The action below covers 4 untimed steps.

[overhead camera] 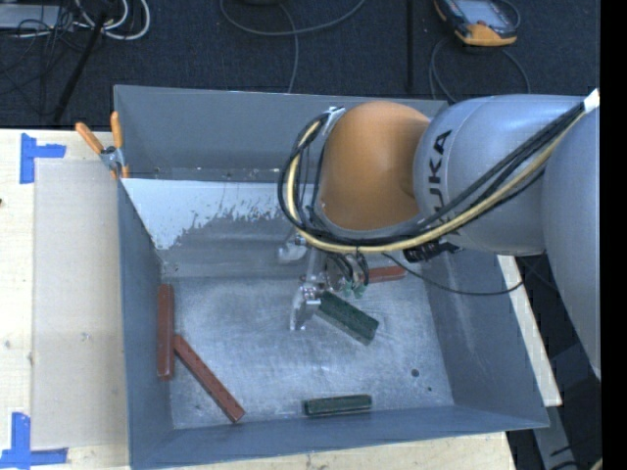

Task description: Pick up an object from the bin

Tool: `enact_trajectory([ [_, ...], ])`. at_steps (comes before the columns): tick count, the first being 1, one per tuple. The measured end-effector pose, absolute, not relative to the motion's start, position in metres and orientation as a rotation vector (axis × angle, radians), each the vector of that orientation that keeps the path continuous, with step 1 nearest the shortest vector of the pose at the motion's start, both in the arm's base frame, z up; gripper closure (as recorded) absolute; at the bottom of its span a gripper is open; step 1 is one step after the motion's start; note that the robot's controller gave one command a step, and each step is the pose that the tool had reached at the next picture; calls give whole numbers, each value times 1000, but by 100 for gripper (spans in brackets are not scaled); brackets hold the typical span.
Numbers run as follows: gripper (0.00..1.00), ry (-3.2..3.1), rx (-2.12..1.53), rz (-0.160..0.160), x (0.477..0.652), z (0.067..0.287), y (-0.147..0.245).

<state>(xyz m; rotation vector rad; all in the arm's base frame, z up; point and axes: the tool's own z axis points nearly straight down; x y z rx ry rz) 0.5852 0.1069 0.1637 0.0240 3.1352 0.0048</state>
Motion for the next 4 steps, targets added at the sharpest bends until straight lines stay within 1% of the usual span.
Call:
enact_trajectory([
  [1, 0, 3154, 56, -3, 594, 148, 88],
  [2, 100, 3142, -70, 1, 571, 99, 39],
  [3, 0, 3142, -68, 1, 571, 99, 39],
  [4, 0, 3142, -67, 1, 571, 99, 39],
])
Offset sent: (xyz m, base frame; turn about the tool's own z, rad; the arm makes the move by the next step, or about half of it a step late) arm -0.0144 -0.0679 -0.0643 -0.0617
